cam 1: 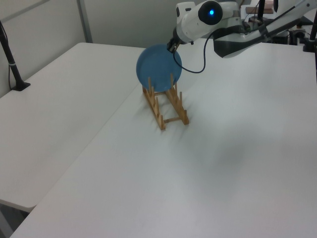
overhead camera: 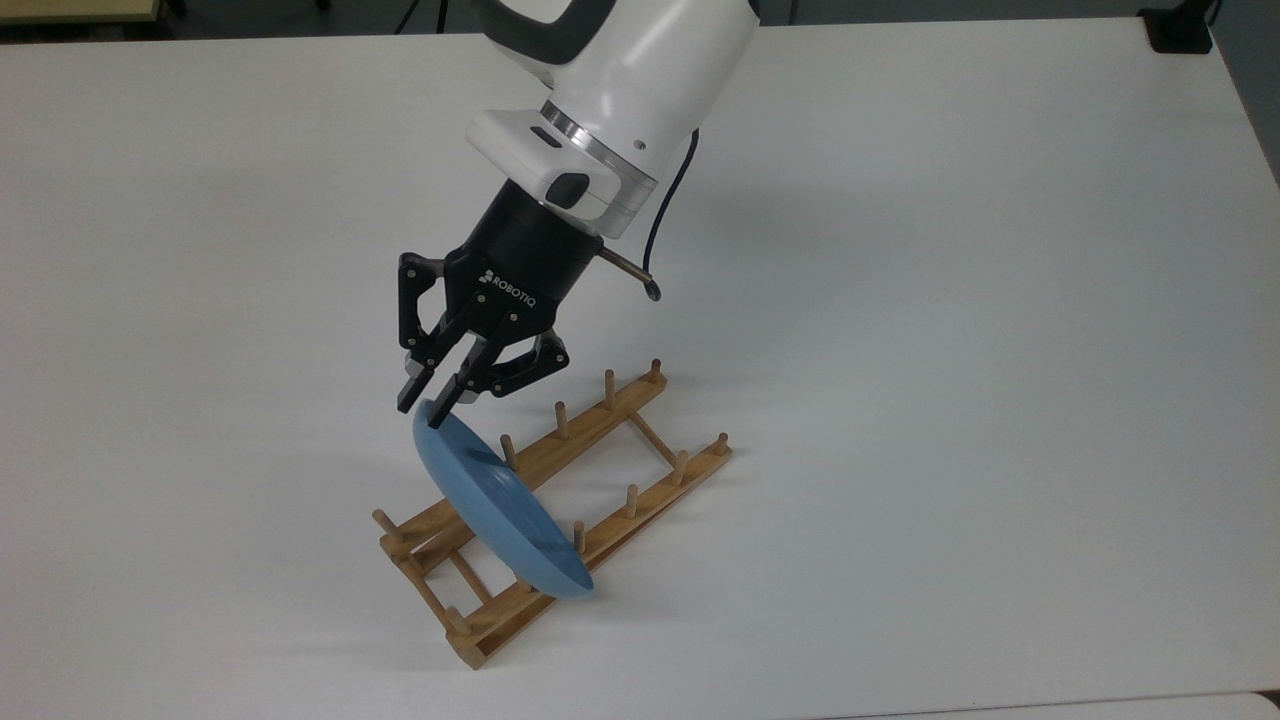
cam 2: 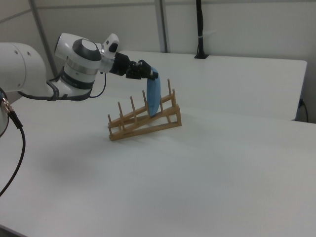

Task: Place plate in plate rack
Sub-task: 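Lower the plate into a rack slot and open the gripper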

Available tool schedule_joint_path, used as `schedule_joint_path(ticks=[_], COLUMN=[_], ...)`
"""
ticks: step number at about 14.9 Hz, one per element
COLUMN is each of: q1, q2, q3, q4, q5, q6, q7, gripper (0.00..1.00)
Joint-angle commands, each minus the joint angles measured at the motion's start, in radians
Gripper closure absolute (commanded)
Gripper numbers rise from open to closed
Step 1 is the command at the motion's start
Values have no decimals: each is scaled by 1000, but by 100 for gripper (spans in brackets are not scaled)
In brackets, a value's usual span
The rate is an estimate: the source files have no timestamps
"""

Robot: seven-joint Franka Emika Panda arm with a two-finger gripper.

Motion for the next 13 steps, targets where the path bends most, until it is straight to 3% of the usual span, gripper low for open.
schedule_joint_path(ticks=[1,2,5,7,9,13], q1=[-4,-4,2,5,4,-4], q2=[-27,-32,-50,-71,-107,-159], q3=[2,2,4,9,12,12], q4=[-18,-15,-11,-11,-17,-11], q5=[67,90,130,209,361,735], q6=[21,21,12,8,-7,-164], q7=[15,14,14,11,-18,-320], gripper=[30,22,20,19,9,2])
